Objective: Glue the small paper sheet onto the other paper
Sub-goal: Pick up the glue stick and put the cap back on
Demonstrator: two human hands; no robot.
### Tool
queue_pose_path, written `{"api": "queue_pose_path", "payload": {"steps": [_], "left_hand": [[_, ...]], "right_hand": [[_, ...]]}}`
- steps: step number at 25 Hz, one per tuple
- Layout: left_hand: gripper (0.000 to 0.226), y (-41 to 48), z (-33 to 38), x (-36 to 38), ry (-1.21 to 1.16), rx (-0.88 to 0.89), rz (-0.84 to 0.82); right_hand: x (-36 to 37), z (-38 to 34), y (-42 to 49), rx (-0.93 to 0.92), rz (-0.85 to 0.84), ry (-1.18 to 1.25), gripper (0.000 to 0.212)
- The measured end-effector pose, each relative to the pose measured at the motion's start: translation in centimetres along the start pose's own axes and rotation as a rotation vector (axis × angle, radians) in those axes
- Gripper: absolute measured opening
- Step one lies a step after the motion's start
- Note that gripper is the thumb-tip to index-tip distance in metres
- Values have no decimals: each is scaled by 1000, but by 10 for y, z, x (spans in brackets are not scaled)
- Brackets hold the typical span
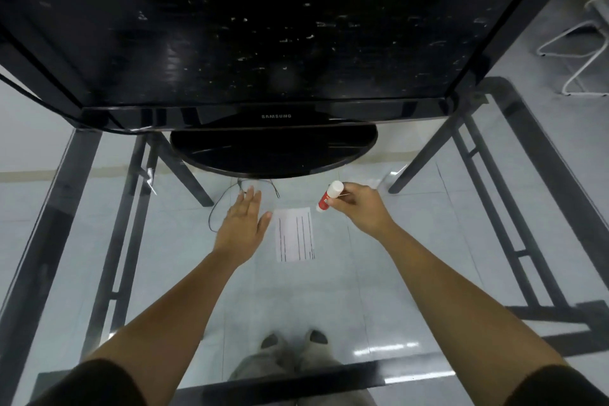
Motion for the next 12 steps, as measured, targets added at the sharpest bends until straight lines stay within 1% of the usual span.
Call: {"api": "queue_pose_path", "payload": {"steps": [2, 5, 9, 11, 12], "left_hand": [[62, -2, -12, 13, 152, -19, -34], [66, -7, -21, 24, 239, -48, -71], [69, -6, -26, 30, 278, -49, -95], [70, -7, -28, 30, 275, -54, -119], [70, -7, -28, 30, 282, -48, -125]], "right_hand": [[2, 6, -1, -14, -10, -32, 9], [5, 8, -1, -21, -15, -58, 6], [6, 9, 0, -35, 3, -102, 13], [7, 9, -1, -26, -14, -113, 21], [7, 9, -2, -24, -23, -125, 28]]}}
Point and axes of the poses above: each hand's wrist, its own y-axis towards the middle knuckle, its own x-axis out of the palm, z = x × y, the point moved 3 cm from there along y, towards the middle knuckle, and after that the axes turned 3 degrees about -x, right-handed, at the moved point
